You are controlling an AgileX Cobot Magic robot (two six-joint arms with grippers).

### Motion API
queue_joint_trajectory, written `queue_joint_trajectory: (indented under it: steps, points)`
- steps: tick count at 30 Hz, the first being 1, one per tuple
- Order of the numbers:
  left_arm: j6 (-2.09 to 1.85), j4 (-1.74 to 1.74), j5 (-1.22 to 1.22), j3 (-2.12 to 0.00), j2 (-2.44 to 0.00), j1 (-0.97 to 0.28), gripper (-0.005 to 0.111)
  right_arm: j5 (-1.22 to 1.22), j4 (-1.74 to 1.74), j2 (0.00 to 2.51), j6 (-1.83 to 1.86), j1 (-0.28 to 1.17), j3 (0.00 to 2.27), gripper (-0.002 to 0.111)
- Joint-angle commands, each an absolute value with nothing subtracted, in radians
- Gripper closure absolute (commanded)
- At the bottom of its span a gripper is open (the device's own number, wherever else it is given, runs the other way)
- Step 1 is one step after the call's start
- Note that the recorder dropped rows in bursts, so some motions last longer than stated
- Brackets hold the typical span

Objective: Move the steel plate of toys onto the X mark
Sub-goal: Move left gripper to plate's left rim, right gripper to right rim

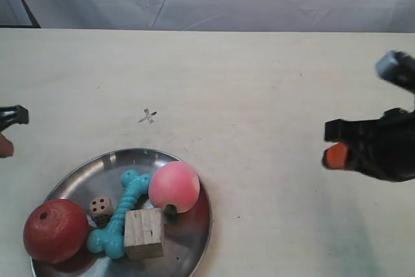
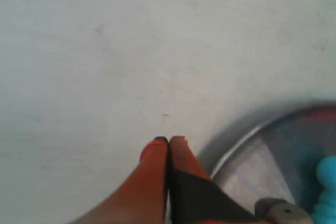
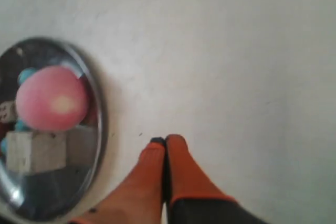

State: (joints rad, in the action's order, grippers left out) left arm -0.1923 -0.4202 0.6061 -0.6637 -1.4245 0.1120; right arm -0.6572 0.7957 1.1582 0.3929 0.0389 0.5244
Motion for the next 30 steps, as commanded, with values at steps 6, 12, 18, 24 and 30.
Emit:
queue_joint_trajectory:
  steps: [6,12,18,24,30]
  points:
    - [-0.385,-0.616,0.673,-0.669,-1.663,0.107,0.107,-0.797,1.283,1.545,0.912,0.148,0.532,0.088]
    - [-0.385,-0.608,0.675,-0.683,-1.663,0.107,0.107,-0.687,1.373,1.65,0.929,0.268,0.534,0.069]
    - [-0.401,-0.647,0.695,-0.683,-1.663,0.107,0.107,-0.684,1.491,1.739,1.032,0.322,0.534,0.069]
    - [-0.474,-0.684,0.719,-0.69,-1.663,0.107,0.107,-0.688,1.493,1.74,1.046,0.322,0.534,0.069]
    - [-0.504,-0.68,0.74,-0.69,-1.663,0.107,0.099,-0.732,1.493,1.74,1.078,0.322,0.534,0.069]
